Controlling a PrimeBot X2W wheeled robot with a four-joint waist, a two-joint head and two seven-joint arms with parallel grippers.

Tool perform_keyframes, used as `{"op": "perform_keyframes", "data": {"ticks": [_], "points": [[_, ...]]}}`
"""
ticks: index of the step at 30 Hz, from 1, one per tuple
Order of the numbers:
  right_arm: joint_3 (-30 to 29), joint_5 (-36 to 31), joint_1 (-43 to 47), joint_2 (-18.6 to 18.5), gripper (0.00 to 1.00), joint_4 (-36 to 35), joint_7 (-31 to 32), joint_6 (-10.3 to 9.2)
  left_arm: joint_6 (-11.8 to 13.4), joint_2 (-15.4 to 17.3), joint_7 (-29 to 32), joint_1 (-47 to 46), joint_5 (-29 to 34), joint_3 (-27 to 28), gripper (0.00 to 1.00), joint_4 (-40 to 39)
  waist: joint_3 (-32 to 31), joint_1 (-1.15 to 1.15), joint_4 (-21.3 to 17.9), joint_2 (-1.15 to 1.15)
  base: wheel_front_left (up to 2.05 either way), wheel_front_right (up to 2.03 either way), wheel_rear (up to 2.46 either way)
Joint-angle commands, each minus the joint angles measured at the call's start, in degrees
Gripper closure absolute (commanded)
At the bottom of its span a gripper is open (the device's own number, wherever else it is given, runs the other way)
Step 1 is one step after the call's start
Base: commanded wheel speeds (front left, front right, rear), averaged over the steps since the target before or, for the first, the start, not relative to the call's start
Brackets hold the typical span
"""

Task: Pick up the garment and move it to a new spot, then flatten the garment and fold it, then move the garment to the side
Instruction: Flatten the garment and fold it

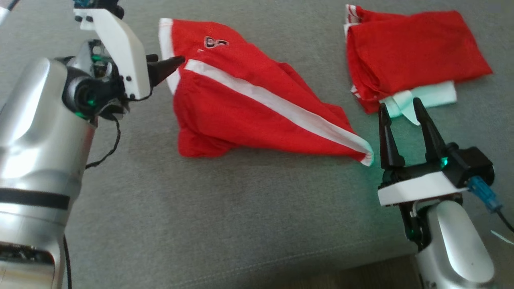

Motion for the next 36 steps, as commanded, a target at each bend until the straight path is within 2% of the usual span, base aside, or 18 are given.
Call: {"op": "perform_keyframes", "data": {"ticks": [1,10,21,22,23,24,30,33,36], "points": [[1.4,0.5,-1.7,-0.2,0.00,-1.4,-0.6,-0.04,-0.3,2.1,0.6,-3.8,-0.9,2.6,0.00,-0.9,1.0,0.00,-1.3,0.00,0.00,0.00,0.00],[1.1,0.6,-2.2,-0.2,0.00,-0.8,-0.7,-0.04,-0.3,1.9,4.0,-5.3,-3.1,1.0,0.00,0.7,2.1,0.00,-2.7,0.00,0.00,0.00,0.00],[0.9,0.8,-2.7,-0.2,0.00,-0.9,-0.8,-0.04,-0.3,2.2,5.0,-5.6,-4.7,-1.2,0.00,-0.3,2.9,0.00,-2.9,0.00,0.00,0.00,0.00],[0.8,0.8,-2.7,-0.2,0.00,-0.9,-0.8,-0.04,-0.3,2.2,5.0,-5.6,-5.1,-1.3,0.32,-0.5,2.9,0.00,-2.9,0.00,0.00,0.00,0.00],[0.8,0.8,-2.7,-0.2,0.00,-0.8,-0.8,-0.04,-0.3,2.2,4.9,-5.6,-5.4,-1.5,0.75,-0.6,2.9,0.00,-2.9,0.00,0.00,0.00,0.00],[0.7,0.7,-2.7,-0.2,0.00,-0.7,-0.8,-0.04,-0.3,2.3,4.8,-5.5,-5.7,-1.6,1.00,-0.8,2.8,0.00,-2.9,0.00,0.00,0.00,0.00],[1.8,0.3,-2.1,-0.2,0.00,0.9,-0.8,-0.04,-0.3,3.3,4.4,-4.9,-7.7,-2.6,1.00,-1.9,1.7,0.00,-2.7,0.00,0.00,0.00,0.00],[4.7,0.4,-1.3,-0.2,0.00,2.1,-0.7,-0.04,-0.3,3.6,3.7,-4.4,-8.6,-3.3,1.00,-3.0,1.0,0.00,-2.5,0.00,0.00,0.00,0.00],[7.8,-2.8,-0.3,-0.3,0.00,3.8,0.0,-0.04,-0.3,3.7,2.7,-3.9,-9.5,-3.7,1.00,-3.9,0.3,0.00,-2.1,0.00,0.00,0.00,0.00]]}}
